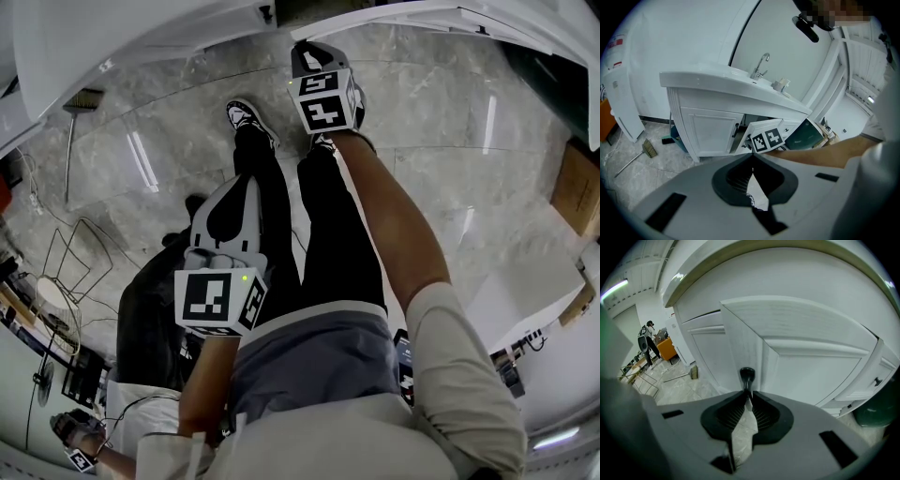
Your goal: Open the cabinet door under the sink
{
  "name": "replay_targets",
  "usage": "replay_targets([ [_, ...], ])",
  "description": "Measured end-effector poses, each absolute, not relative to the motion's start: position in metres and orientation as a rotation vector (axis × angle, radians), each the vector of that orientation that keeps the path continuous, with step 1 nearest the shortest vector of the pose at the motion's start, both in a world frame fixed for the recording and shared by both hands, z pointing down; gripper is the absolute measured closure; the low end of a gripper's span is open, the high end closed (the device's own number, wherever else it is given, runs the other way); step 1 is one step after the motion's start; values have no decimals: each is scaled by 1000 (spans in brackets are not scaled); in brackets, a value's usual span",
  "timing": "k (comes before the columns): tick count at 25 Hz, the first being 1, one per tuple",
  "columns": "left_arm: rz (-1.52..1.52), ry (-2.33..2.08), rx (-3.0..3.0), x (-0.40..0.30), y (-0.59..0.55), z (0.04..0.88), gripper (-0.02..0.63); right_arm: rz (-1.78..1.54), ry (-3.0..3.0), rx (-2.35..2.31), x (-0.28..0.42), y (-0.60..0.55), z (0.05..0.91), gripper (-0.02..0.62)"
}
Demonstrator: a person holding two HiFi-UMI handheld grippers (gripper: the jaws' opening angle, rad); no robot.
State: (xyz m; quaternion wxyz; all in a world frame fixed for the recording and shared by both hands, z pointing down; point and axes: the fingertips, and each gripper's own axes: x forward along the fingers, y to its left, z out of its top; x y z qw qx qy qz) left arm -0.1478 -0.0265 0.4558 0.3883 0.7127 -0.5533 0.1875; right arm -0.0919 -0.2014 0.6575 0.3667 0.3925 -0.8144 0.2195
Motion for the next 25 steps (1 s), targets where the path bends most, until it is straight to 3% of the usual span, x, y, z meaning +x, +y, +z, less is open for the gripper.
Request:
replay_targets([
  [25,476,-1394,1843,-125,-34,449,606,473,-2105,894,-72,-174,654,540],
])
